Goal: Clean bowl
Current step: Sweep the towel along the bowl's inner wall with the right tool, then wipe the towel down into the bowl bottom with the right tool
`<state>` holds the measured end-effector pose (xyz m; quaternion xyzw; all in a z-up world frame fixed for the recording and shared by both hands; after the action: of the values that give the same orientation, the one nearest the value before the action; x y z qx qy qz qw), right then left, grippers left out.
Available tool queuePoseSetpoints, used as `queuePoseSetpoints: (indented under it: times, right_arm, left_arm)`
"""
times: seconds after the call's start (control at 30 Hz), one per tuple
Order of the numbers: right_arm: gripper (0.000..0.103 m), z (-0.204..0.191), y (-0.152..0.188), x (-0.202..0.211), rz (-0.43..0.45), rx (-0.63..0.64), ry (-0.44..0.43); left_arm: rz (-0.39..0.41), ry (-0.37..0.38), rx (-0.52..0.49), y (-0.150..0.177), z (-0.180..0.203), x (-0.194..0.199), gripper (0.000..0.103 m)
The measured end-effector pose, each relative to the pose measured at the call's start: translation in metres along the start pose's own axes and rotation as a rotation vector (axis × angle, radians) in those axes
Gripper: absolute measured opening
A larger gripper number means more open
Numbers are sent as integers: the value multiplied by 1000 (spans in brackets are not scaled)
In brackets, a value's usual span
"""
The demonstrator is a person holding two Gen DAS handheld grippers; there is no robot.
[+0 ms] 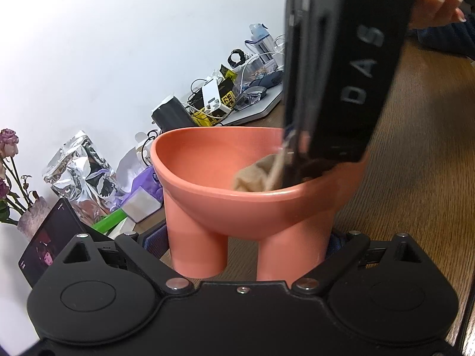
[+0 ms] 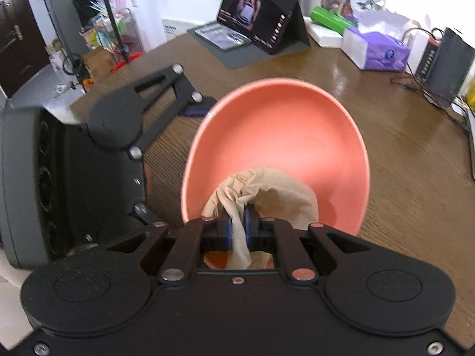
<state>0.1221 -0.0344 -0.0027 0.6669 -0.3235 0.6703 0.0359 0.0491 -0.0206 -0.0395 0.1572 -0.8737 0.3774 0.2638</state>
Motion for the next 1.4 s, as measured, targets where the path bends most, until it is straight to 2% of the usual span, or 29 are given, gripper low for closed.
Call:
queuePoseSetpoints:
  times: [0.4, 0.77, 1.07, 1.4]
  right_arm:
    - [9, 5, -27, 9, 128, 2, 11]
    - [9, 27, -35, 20, 214, -60, 71]
    - [9, 41, -29, 18, 181, -100, 144]
    - [9, 53, -2, 2, 66, -137, 192]
  left_arm:
    - [2, -2, -5, -2, -11, -8, 95]
    - [2, -9, -6, -2, -13, -12, 95]
    - [7, -8, -12, -2, -14, -13, 95]
    - [8, -7, -14, -3, -18, -16, 95]
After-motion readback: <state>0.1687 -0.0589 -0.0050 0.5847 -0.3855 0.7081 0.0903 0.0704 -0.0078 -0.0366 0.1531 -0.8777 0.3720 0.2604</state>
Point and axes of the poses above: each gripper's, at about its wrist camera, not at the fingertips, and x roughly against the way its jaws point, z to its right, y to its underside, the point moved 5 cm from there along -x, roughly the way its jaws point, and after that the axes turned 15 degrees about -z, right-handed, at the moved point
